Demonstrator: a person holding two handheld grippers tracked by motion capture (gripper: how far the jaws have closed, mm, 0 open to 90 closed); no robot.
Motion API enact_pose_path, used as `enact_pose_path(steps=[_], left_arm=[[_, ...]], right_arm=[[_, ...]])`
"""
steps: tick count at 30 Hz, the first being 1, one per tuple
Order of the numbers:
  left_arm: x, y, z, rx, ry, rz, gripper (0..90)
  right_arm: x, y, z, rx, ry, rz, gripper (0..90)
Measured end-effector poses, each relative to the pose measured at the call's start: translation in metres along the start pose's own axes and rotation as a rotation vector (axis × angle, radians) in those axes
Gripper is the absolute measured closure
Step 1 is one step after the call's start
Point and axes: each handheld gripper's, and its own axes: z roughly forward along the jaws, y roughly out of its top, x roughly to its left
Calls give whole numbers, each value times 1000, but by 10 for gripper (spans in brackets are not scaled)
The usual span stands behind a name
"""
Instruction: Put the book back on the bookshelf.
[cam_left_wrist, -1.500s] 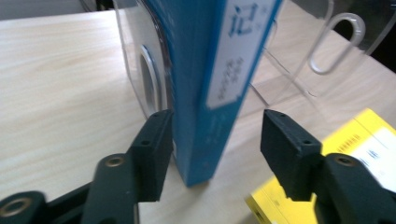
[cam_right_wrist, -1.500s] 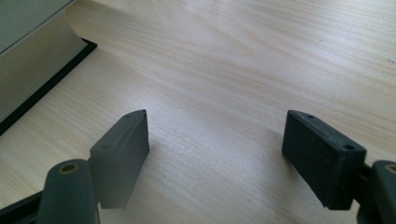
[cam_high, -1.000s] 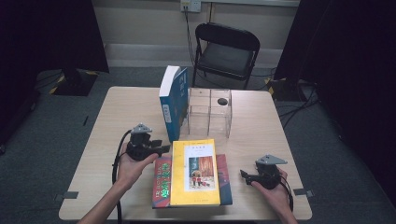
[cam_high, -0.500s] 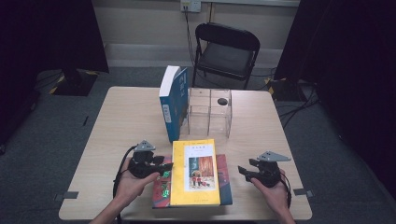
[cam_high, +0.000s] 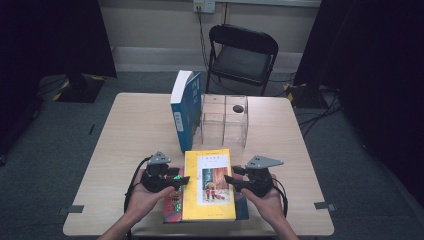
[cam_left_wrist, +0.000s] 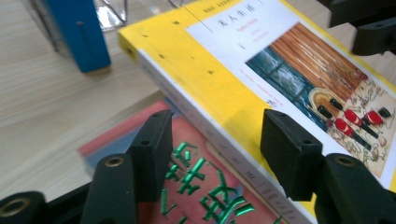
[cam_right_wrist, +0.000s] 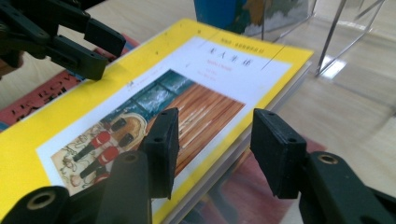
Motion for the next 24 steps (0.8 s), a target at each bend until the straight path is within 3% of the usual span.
enact_pose_path(steps=[6, 7, 16, 24], left_arm=[[-4, -1, 6, -15, -19, 9, 400], [-5, -2, 7, -19, -18, 1, 393], [-8, -4, 10, -44, 2, 13, 365], [-11, -3, 15, -52, 22, 26, 281]], right_arm=[[-1, -9, 9, 13, 17, 29, 470], [-3, -12, 11, 2, 31, 49, 417], [-5, -15, 20, -14, 53, 111, 321], [-4, -13, 22, 0, 43, 126, 311]])
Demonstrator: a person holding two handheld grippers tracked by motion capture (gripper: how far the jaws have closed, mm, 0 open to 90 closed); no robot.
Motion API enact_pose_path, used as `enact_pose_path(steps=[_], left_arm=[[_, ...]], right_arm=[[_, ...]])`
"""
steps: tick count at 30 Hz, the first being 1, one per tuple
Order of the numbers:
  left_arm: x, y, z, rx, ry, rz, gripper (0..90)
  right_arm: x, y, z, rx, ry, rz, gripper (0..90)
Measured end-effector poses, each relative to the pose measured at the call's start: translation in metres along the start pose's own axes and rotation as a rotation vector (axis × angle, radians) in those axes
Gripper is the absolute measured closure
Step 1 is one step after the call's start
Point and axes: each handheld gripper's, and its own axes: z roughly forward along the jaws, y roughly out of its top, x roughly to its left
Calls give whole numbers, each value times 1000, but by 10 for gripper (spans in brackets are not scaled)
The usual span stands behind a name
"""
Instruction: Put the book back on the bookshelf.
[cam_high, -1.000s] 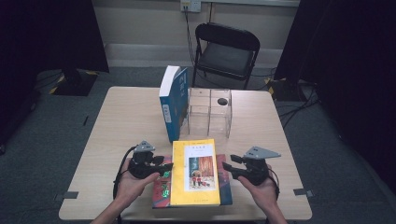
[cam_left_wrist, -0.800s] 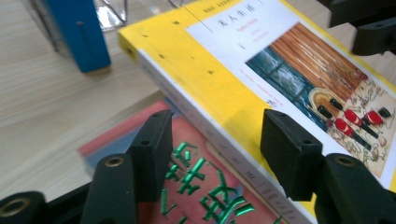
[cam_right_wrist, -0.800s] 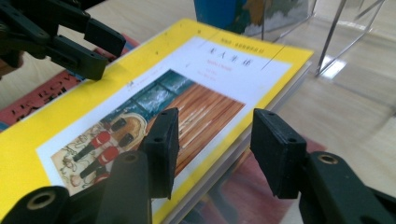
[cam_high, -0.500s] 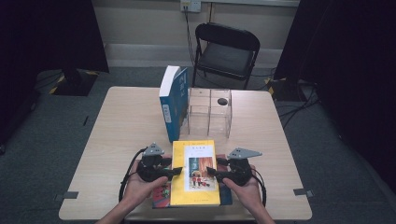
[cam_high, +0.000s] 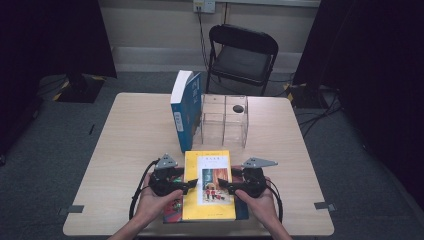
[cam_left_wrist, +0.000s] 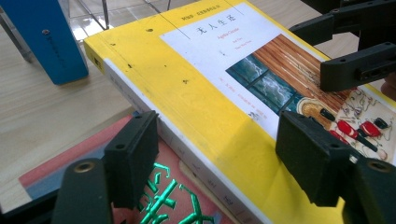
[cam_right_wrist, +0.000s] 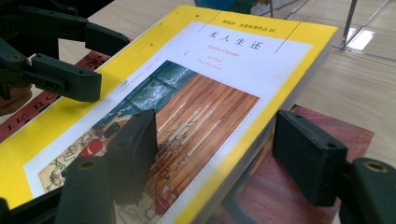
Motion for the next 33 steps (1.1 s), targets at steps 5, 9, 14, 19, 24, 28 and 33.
enact_pose_path(steps=[5, 9, 14, 19, 24, 28, 33], left_arm=[[-1, 1, 1, 6, 5, -16, 277], [-1, 1, 0, 9, 3, -15, 274], [-1, 1, -3, 22, -17, -23, 284], [0, -1, -7, 27, -48, -32, 285], [-4, -3, -7, 27, -21, -23, 297], [-5, -2, -8, 34, -23, -28, 297], [-4, -1, -10, 57, -41, -24, 334]], right_arm=[[2, 2, 1, 2, -23, 46, 371], [-7, 2, -3, -20, -6, 185, 506], [-6, 2, -5, -47, -15, 222, 561], [-3, 3, -9, -52, -9, 240, 572], [4, 3, -17, -73, 13, 252, 585], [7, 5, -18, -84, 19, 247, 582], [11, 5, -17, -117, -14, 225, 568]])
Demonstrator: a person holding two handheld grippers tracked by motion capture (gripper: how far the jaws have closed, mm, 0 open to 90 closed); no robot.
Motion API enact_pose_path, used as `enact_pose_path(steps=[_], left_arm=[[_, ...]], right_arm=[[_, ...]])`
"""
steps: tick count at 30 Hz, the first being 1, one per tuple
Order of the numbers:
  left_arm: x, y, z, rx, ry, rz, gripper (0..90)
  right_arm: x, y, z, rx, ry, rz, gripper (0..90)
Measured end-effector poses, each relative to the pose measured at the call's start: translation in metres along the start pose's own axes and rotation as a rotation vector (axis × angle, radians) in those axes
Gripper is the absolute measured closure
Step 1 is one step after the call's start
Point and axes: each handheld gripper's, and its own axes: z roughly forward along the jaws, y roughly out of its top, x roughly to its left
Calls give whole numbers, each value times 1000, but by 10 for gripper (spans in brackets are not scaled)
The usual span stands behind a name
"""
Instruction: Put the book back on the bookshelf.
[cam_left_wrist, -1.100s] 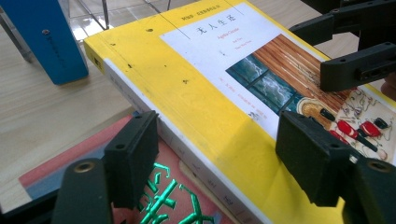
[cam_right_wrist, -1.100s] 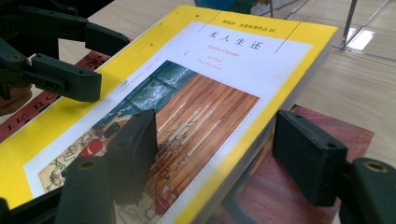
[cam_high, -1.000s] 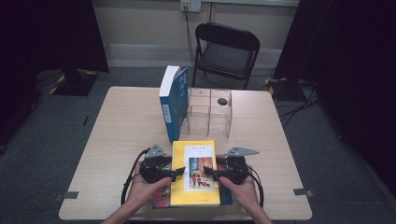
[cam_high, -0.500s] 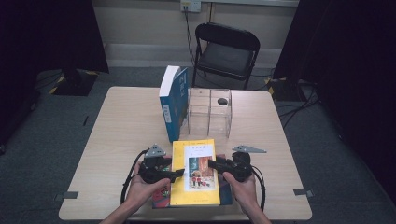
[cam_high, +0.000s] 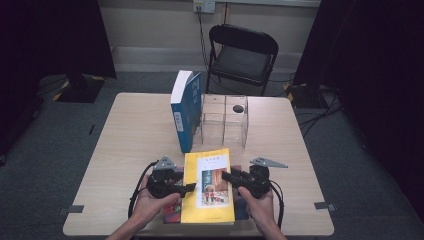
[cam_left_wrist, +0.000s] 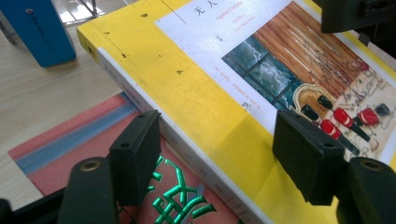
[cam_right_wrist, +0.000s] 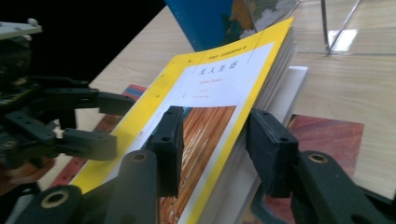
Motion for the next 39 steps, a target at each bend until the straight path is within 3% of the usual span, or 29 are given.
enact_pose_path(steps=[3, 5, 7, 12, 13, 16, 19, 26, 32, 33, 37, 39], left_arm=[[-2, 0, 1, -7, -20, -12, 324], [-3, 0, 2, -2, -27, -10, 313], [-6, 0, 3, -4, -14, -9, 306], [-2, 0, 1, -5, -24, -13, 342], [0, 0, 1, -11, -39, -35, 339], [-2, 0, 4, -14, -33, -19, 346], [-3, 2, 5, -12, -24, -15, 340], [4, 6, 11, -25, -40, -24, 360], [7, 12, 15, -18, -40, -30, 373], [9, 12, 15, -21, -51, -38, 373], [13, 11, 14, -25, -62, -43, 397], [14, 11, 14, -26, -65, -46, 405]], right_arm=[[-4, 3, 2, -6, 0, 19, 568], [-7, 3, 5, 6, -39, 11, 554], [-11, -1, 9, 26, -56, 39, 541], [-9, -2, 6, 31, -46, 42, 566], [-6, -3, 1, 26, -18, 44, 593], [1, -7, 1, 59, 53, 44, 626], [8, -10, 4, 78, 10, 0, 577], [-9, 5, 19, 116, 68, 17, 542], [-15, 19, 30, 162, 88, -5, 521], [-18, 22, 33, 179, 112, 0, 577], [-17, 22, 35, 184, 131, -9, 597], [-15, 23, 34, 198, 159, -22, 652]])
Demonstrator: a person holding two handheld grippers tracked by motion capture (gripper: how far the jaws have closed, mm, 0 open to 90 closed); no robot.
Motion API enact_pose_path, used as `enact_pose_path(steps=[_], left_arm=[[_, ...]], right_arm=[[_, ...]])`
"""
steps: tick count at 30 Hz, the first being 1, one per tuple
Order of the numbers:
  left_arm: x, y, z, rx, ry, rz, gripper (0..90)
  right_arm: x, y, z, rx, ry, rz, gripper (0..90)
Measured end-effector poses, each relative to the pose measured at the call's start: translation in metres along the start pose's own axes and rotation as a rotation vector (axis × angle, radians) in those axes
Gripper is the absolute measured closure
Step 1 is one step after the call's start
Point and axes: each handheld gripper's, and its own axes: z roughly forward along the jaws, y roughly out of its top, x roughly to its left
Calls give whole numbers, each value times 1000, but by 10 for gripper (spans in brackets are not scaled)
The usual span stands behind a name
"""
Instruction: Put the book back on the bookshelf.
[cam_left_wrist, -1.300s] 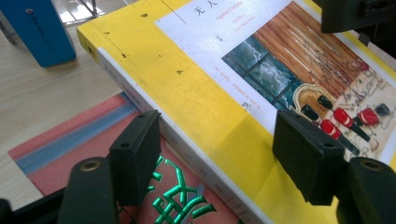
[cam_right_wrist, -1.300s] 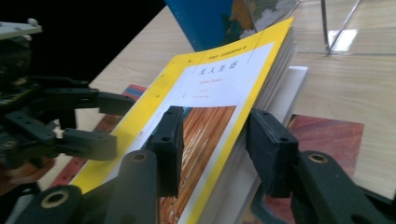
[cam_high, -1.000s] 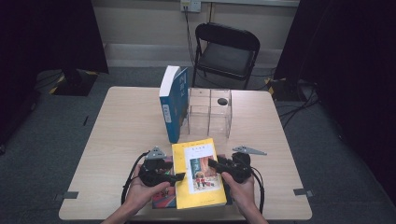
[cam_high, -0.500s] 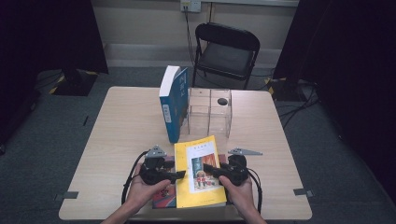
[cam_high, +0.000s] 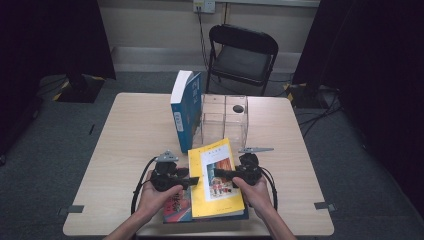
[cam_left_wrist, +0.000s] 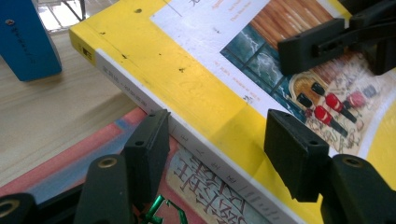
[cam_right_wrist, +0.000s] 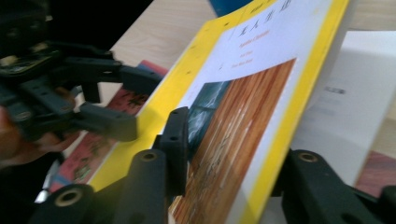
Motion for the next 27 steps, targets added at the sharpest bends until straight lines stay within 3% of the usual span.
enact_pose_path(steps=[5, 7, 13, 19, 22, 27], left_arm=[[-3, -1, 1, -14, 18, 22, 364], [-4, -4, 2, -28, 19, 32, 346], [-2, -5, 0, -41, 14, 31, 338], [3, -4, -1, -53, -9, -16, 263], [4, -3, -1, -53, -17, -9, 249], [6, -1, 2, -43, -69, -10, 217]], right_arm=[[5, -3, -1, 20, 27, 0, 694], [6, -4, -3, 2, 34, -4, 748], [7, -6, -4, -23, 33, -21, 767], [18, -10, -8, -68, 38, -92, 785], [19, -10, -9, -73, 40, -100, 787], [21, -13, -11, -89, 62, -120, 792]])
